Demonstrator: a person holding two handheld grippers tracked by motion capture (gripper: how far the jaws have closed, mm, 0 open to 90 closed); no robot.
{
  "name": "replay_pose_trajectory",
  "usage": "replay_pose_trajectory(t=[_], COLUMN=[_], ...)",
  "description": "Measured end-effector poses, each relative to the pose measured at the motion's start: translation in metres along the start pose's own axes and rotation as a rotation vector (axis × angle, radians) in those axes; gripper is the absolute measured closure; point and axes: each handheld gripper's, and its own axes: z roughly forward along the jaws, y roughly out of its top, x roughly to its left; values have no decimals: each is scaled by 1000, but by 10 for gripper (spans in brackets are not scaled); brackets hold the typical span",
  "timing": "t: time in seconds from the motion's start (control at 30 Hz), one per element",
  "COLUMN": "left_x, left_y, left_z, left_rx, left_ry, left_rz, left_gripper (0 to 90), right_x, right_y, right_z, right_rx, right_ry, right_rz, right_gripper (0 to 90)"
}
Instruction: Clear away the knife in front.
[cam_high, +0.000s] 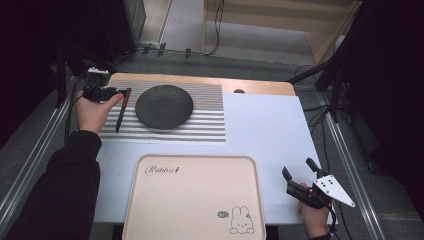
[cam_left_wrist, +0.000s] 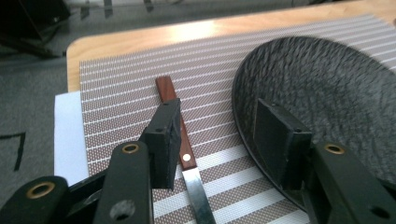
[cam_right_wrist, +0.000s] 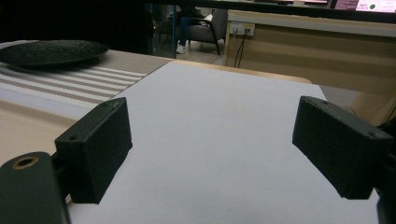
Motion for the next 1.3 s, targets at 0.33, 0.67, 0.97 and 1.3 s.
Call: replay_pose_trajectory(t=[0.33,0.67,0.97,1.3], left_x=[5,6,0,-8], left_y=[-4,-11,-16,-18], left_z=[29,45,59,61], left_rx=[135,191,228,228], left_ry=[48,70,131,166], left_rz=[4,6,29,41], left_gripper=[638,716,720,769], right_x=[0,0,0,0], right_y=[0,0,0,0], right_z=[0,1,1,1], right_rx=[0,3,4,3], right_ry=[1,-3,-5,-6], right_rz=[-2,-1,-1,-3], right_gripper=[102,102,102,102])
